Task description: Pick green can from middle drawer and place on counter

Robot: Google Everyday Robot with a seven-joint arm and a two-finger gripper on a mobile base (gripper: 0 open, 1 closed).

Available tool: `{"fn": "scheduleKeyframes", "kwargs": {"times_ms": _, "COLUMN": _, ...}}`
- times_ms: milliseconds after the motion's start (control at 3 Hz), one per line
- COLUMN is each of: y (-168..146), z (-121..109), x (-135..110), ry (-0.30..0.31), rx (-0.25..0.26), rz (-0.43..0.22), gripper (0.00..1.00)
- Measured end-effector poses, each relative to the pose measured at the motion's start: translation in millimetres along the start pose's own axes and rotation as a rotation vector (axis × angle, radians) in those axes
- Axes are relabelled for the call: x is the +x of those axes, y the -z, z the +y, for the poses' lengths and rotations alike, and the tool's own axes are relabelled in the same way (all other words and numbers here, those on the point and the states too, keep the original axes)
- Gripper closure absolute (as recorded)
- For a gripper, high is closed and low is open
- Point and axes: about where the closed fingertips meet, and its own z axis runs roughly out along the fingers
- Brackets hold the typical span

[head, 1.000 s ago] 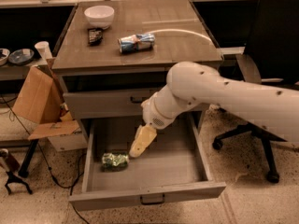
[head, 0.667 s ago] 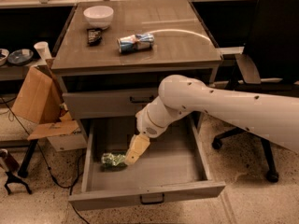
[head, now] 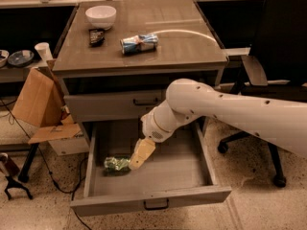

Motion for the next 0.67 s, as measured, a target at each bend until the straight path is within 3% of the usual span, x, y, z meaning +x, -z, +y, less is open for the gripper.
{"fn": "scheduleKeyframes", "kwargs": {"times_ms": 333, "y": -22.9, "z": -15.9, "x": -3.9, "ry": 0.026, "rx": -0.010, "rz": -0.060, "gripper": 0.00}}
{"fn": "scheduleKeyframes", "kwargs": {"times_ms": 667, "y": -77.8, "z": -38.3, "x": -5.0, "ry": 0.060, "rx": -0.064, "rz": -0.127, "gripper": 0.00}}
